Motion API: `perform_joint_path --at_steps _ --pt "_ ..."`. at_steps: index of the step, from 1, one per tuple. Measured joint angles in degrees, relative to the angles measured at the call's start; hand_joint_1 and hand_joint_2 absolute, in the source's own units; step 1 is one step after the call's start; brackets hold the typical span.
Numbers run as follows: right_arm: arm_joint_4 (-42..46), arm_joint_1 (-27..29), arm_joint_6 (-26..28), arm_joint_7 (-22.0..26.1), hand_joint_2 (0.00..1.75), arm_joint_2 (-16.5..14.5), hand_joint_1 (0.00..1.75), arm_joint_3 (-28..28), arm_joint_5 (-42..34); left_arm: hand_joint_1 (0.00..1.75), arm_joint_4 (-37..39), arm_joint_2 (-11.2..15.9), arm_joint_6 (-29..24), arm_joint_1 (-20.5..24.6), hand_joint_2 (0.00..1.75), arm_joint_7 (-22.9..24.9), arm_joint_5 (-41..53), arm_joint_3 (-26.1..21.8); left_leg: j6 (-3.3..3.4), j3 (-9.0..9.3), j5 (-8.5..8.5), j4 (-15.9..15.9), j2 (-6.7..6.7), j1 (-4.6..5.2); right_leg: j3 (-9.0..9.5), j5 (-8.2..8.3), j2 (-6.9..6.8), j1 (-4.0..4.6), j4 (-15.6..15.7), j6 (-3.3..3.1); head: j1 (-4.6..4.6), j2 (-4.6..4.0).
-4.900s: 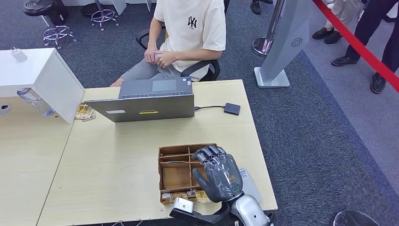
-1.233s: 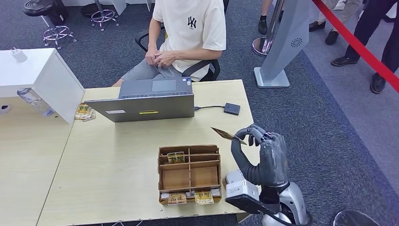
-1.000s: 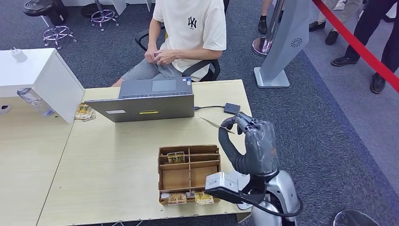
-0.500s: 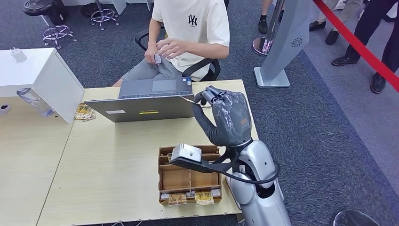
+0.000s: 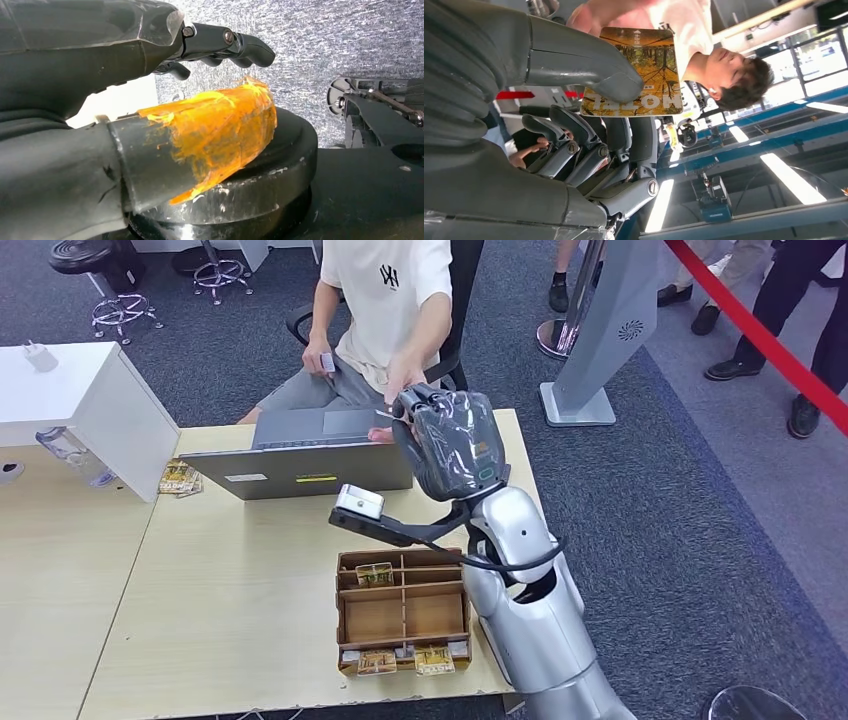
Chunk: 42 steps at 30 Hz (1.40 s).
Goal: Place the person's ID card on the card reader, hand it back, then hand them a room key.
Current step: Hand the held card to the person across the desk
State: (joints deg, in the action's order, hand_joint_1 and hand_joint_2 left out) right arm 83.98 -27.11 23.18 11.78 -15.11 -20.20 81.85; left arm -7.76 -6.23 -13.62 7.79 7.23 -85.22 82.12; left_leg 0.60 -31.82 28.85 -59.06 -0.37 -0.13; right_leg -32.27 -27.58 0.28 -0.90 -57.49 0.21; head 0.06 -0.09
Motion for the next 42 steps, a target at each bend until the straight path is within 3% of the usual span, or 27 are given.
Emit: perform_joint_path --at_steps 7,9,11,13,24,38,42 --pt "-8.0 -5.2 2.3 -2.5 1.75 -1.0 1.7 0.0 4.7 0.0 0.0 0.1 0.4 0.2 0.0 0.1 0.2 1.2 0.0 -0.01 0.0 0.0 -0.02 0.0 0.0 0.0 -0.02 0.0 0.0 0.0 0.0 0.0" --pt "-10.1 -6.2 2.9 -3.3 1.75 -1.1 0.83 0.0 6.0 0.0 0.0 0.2 0.4 0.2 0.0 0.0 0.0 1.6 0.0 -0.01 0.0 0.0 -0.02 0.0 0.0 0.0 -0.02 0.0 0.0 0.0 -0.01 0.0" --pt "-12.0 -7.0 3.5 -4.6 0.87 -1.2 0.0 0.0 6.9 0.0 0.0 0.2 0.4 0.2 0.0 0.0 -0.2 1.9 0.0 -0.01 0.0 0.0 -0.02 0.0 0.0 0.0 -0.01 0.0 0.0 0.0 0.0 0.0" --pt "-13.6 -7.7 4.3 -6.1 0.0 -1.2 0.0 0.0 7.1 0.0 0.0 0.2 0.4 0.2 0.0 0.0 -0.4 2.1 0.0 -0.01 0.0 0.0 -0.02 0.0 0.0 0.0 -0.01 0.0 0.0 0.01 0.01 0.0" --pt "-17.2 -8.0 5.5 -7.5 0.0 -1.2 0.0 0.6 7.1 0.0 0.0 0.2 0.4 0.2 0.0 0.0 -0.6 3.1 0.0 0.0 0.01 0.0 -0.01 0.0 -0.02 -0.01 0.0 0.0 0.0 0.01 0.01 0.0" --pt "-16.2 -6.9 6.0 -6.3 0.0 -1.1 0.0 1.9 6.7 0.0 0.0 0.3 0.4 0.2 0.0 0.0 -0.7 3.7 0.0 0.0 0.01 0.0 0.0 0.0 -0.02 -0.01 0.0 0.0 0.0 0.01 0.01 0.0" --pt "-14.7 -5.8 5.5 -4.5 0.0 -1.2 0.0 2.4 3.3 0.0 0.0 0.3 0.4 0.2 0.0 0.0 -0.7 3.7 0.0 0.0 0.01 0.0 -0.01 0.0 -0.02 -0.01 0.0 0.0 0.0 0.01 0.0 0.0"
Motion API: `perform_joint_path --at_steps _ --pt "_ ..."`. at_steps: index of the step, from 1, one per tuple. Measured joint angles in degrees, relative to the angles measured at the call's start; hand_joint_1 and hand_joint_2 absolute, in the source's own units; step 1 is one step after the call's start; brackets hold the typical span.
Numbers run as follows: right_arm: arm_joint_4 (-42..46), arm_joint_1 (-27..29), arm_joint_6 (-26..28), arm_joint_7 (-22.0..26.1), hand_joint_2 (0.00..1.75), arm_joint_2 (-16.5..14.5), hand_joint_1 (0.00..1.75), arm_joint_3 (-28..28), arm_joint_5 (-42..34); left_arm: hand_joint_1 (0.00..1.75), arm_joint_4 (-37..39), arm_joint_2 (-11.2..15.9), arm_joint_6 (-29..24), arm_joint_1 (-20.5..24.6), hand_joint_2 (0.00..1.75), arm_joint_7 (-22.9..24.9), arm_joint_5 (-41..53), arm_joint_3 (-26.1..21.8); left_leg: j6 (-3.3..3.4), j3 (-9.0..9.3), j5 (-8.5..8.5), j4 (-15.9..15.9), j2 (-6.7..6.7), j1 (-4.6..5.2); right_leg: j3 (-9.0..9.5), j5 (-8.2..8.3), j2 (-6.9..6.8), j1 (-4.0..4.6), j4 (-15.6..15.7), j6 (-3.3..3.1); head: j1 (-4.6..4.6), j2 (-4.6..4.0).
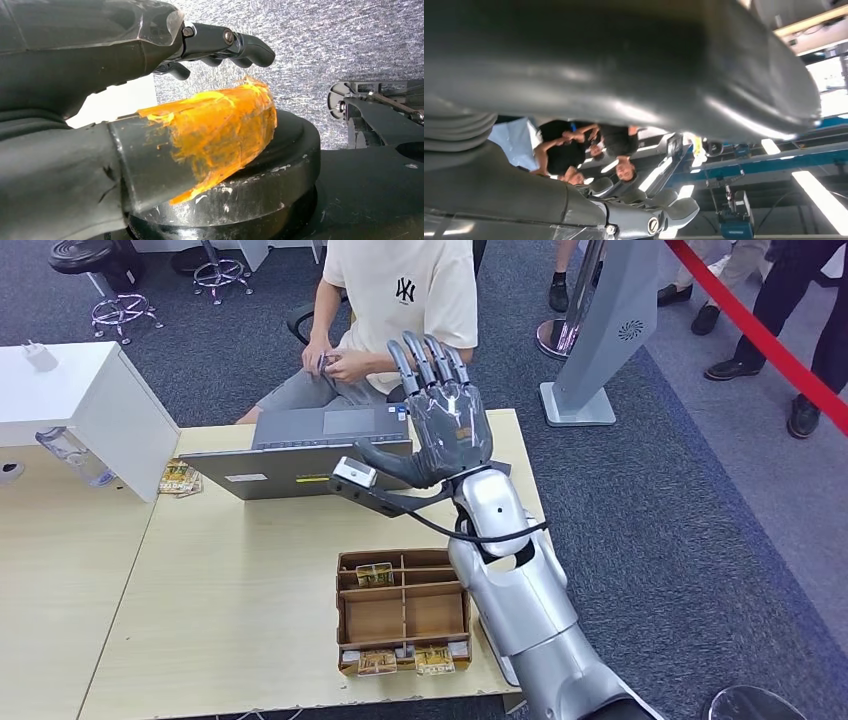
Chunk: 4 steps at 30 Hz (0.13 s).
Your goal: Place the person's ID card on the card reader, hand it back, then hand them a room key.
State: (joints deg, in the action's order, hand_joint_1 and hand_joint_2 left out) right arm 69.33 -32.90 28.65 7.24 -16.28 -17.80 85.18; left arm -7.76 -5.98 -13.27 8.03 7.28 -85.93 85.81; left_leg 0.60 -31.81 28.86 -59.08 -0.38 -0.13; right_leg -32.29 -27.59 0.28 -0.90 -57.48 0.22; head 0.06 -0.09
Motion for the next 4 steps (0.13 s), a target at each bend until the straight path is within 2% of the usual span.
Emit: perform_joint_path --at_steps 4 --pt "4.3 2.9 -4.3 5.4 0.0 -0.2 0.0 1.0 -11.9 0.0 0.0 0.0 -0.3 0.0 0.0 0.0 -0.1 0.0 0.0 -0.01 0.0 0.0 -0.01 0.0 0.0 0.0 -0.01 0.0 0.0 0.0 0.0 0.0"
